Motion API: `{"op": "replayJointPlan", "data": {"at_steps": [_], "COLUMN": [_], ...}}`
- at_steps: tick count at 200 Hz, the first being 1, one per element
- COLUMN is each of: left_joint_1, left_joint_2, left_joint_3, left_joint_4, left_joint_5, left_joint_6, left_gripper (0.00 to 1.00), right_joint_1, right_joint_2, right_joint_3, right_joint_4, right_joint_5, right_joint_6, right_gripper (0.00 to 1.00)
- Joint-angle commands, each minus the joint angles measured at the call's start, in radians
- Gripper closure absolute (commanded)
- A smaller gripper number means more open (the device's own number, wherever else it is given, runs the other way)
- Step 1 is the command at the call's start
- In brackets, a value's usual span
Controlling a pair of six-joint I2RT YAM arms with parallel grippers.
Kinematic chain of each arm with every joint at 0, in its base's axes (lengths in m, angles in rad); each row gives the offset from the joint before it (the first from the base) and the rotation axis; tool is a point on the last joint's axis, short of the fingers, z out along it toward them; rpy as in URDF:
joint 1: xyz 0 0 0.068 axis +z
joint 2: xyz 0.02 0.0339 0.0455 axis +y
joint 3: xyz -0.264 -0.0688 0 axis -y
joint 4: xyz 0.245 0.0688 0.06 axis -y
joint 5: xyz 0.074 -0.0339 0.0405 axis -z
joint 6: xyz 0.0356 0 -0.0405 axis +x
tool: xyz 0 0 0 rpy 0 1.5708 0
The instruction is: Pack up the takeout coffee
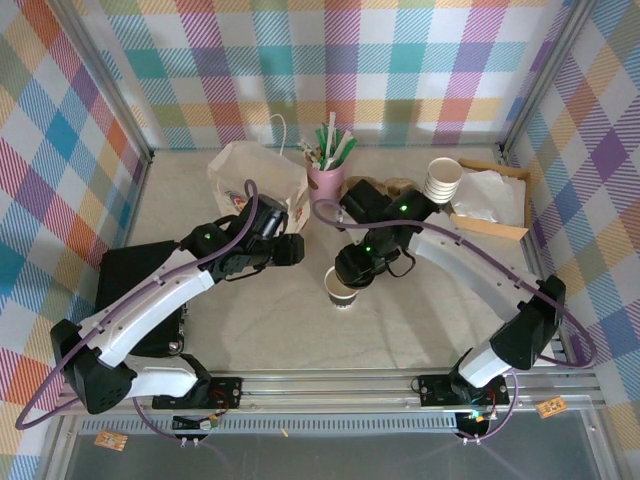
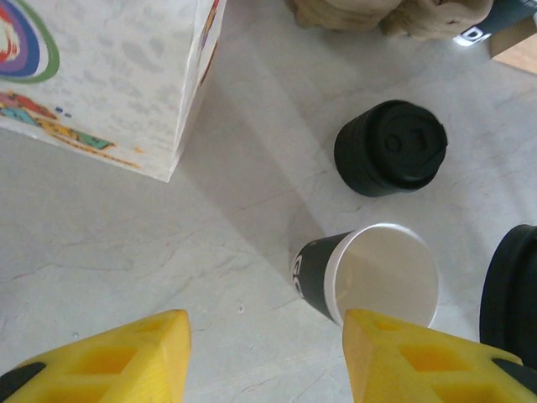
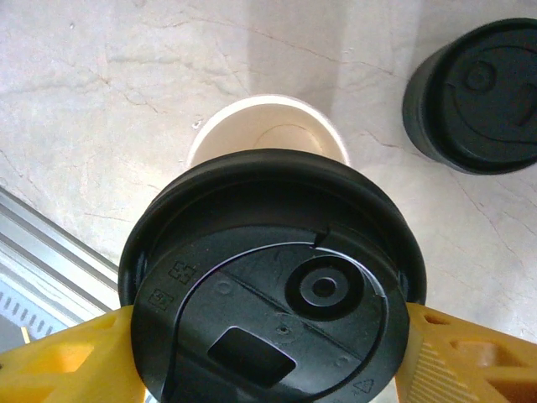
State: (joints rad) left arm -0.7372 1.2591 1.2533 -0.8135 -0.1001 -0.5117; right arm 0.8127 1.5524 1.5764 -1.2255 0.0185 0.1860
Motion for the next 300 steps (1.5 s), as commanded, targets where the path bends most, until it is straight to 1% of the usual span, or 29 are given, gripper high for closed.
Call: {"op": "replayJointPlan", "data": {"at_steps": [1,46,79,125,171,225,300], "left_joint_1": [0.004,0.007,0.008,0.009,0.01,0.009,0.009], "left_joint_2": [-0.032,-0.065,-0.098,-0.101,-0.069,-0.07,-0.071], "left_joint_3": [-0.029,-0.075,-0.096,-0.081,-0.043,-0.053,-0.085], "left_joint_4": [-0.021,-0.002,-0.005,-0.015,-0.028,-0.024,0.017], "left_joint_5": [-0.021,-0.055,-0.085,-0.135,-0.134,-0.127,-0.11], "left_joint_6": [-0.026,-0.042,-0.043,-0.048,-0.01,-0.014,-0.039], "left_gripper": [0.49,0.48,0.48,0.47,0.47,0.46,0.46], "right_joint_1": [0.018,0.036,0.042,0.045,0.047,0.055,0.089], "right_joint_2": [0.037,0.121,0.164,0.213,0.237,0.27,0.306], "right_joint_3": [-0.008,0.015,0.023,0.068,0.102,0.099,0.15], "right_joint_4": [0.017,0.025,0.024,0.003,-0.008,-0.022,-0.078], "right_joint_5": [0.019,0.045,0.06,0.074,0.063,0.058,0.147], "right_joint_6": [0.006,-0.011,-0.025,-0.051,-0.068,-0.054,-0.072], "right_gripper": [0.48,0.47,0.44,0.45,0.43,0.43,0.42]}}
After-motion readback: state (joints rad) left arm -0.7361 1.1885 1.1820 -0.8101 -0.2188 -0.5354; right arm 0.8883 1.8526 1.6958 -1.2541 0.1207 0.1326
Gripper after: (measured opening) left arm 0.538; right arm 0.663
